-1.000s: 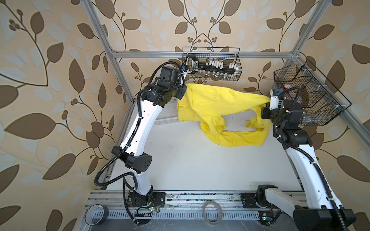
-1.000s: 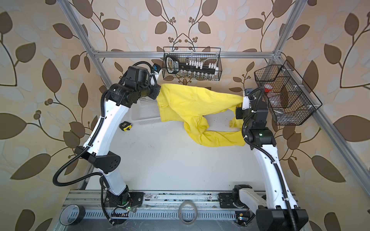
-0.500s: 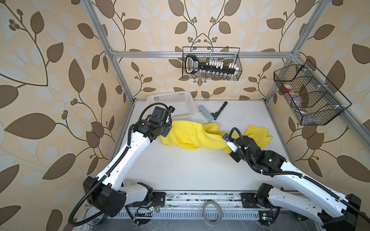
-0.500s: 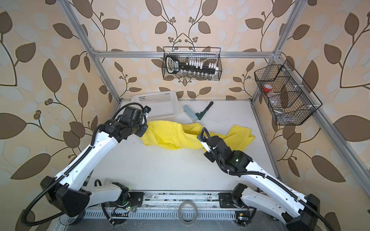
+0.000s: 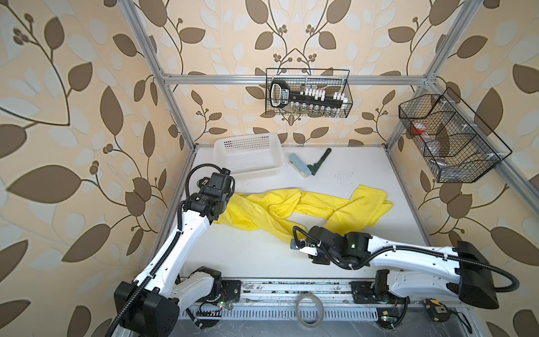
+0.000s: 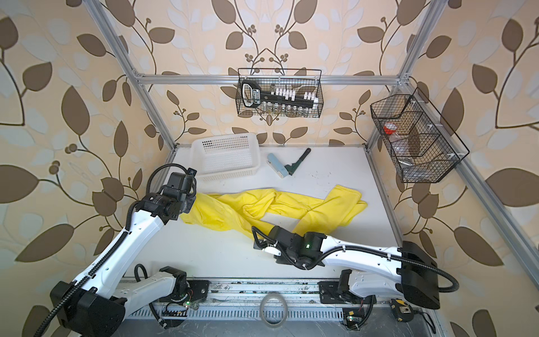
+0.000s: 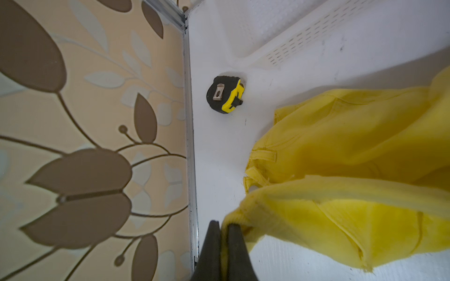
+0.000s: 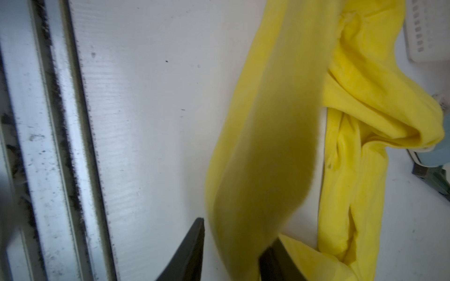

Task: Fold and stack the trousers
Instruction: Flatten out the trousers at the center of the table.

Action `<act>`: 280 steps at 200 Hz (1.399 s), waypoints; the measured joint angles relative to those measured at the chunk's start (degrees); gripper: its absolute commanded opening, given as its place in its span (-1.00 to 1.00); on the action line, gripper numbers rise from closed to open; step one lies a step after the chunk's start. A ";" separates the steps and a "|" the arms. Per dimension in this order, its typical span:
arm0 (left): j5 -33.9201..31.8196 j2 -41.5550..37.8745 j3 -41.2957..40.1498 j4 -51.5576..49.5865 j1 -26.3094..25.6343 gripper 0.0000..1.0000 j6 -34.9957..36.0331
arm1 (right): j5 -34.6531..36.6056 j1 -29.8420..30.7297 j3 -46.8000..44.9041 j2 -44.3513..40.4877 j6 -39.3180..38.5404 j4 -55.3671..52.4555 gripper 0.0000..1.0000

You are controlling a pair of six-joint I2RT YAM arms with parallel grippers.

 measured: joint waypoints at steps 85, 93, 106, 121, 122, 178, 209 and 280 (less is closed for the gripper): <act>-1.29 1.27 0.98 5.25 4.39 -1.00 -0.76 | -14.43 -44.41 2.89 -18.60 17.18 2.12 0.57; -1.18 1.27 0.98 5.33 4.39 -1.00 -0.87 | -16.02 -49.96 3.37 -17.49 20.61 2.40 0.56; -1.03 1.25 0.98 5.33 4.39 -1.00 -1.11 | -17.44 -56.83 3.67 -14.34 26.75 2.71 0.62; -0.24 1.11 0.98 5.33 4.39 -1.00 -1.46 | -17.49 -60.46 4.57 -8.44 32.65 1.75 0.67; -0.17 1.11 0.98 5.33 4.39 -1.00 -1.49 | -17.38 -60.57 4.68 -7.80 33.29 1.64 0.67; 3.48 -0.09 0.98 4.33 4.39 -1.00 -3.76 | -10.03 -61.51 12.98 12.17 45.97 0.07 0.61; 5.16 -0.09 0.98 4.11 4.39 -1.00 -4.42 | -4.94 -62.12 18.51 21.53 50.01 0.59 0.47; 7.23 0.15 1.07 4.04 4.42 -1.00 -4.87 | 1.29 -62.71 30.91 38.56 54.12 1.42 0.33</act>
